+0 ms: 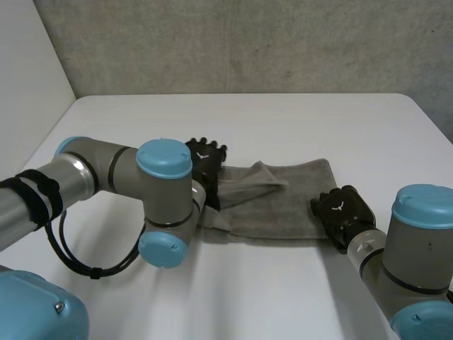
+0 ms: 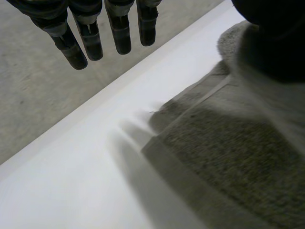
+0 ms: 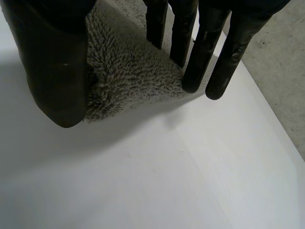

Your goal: Fold the towel.

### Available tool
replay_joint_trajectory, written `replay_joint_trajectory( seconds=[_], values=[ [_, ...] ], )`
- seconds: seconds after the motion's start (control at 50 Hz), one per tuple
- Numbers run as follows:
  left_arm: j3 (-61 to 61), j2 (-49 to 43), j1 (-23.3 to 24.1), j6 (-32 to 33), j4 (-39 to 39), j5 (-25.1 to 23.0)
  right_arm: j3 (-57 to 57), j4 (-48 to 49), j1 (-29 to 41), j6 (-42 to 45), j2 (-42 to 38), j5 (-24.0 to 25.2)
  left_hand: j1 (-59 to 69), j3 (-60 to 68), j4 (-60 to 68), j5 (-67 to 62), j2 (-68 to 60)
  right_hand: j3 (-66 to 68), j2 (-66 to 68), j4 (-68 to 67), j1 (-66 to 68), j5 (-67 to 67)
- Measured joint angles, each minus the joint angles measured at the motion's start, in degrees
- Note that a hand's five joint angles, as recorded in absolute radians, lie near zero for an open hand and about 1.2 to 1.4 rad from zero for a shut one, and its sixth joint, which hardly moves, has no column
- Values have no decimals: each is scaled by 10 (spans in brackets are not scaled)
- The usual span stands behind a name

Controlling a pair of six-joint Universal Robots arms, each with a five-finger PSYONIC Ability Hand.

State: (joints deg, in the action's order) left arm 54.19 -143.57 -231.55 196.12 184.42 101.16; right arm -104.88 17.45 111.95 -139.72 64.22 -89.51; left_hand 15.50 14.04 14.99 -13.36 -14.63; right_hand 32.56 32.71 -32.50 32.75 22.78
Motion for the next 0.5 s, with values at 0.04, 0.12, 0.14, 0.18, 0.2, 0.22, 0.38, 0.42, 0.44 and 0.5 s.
replay_joint_trajectory(
  seconds=[0.04,0.12,0.14,0.18,0.2,0.22,0.38,0.42,0.44,0.5],
  values=[
    [5,4,-2,-1,0,12,1,4,1,0,-2,0,0,0,0,-1,0,29,29,-29,31,29],
    [22,18,-4,-2,1,25,2,13,1,0,-4,-1,0,0,0,-1,0,122,112,-123,105,114],
    [29,22,-4,-2,1,26,2,15,1,0,-5,-1,0,0,0,-1,0,147,134,-147,119,135],
    [37,27,-4,-2,3,28,2,19,1,-1,-5,-2,0,0,0,-1,0,162,146,-163,129,150],
    [42,29,-4,-2,3,29,3,20,1,-1,-6,-2,0,0,0,-1,0,181,166,-181,150,170],
    [48,31,-3,-1,4,32,3,22,2,-2,-6,-2,0,0,0,-1,0,205,186,-206,170,196],
    [49,20,-4,3,7,56,3,24,4,-8,-6,-4,0,0,0,-1,0,215,193,-216,181,203],
    [47,17,-4,3,7,59,3,24,5,-8,-6,-4,0,0,0,-1,0,215,193,-216,181,203],
    [45,16,-4,3,7,61,2,24,5,-9,-6,-4,0,0,0,-1,0,215,193,-216,181,203],
    [38,14,-3,3,7,59,2,23,5,-9,-6,-4,0,0,0,-1,0,181,172,-185,169,177]
  ],
)
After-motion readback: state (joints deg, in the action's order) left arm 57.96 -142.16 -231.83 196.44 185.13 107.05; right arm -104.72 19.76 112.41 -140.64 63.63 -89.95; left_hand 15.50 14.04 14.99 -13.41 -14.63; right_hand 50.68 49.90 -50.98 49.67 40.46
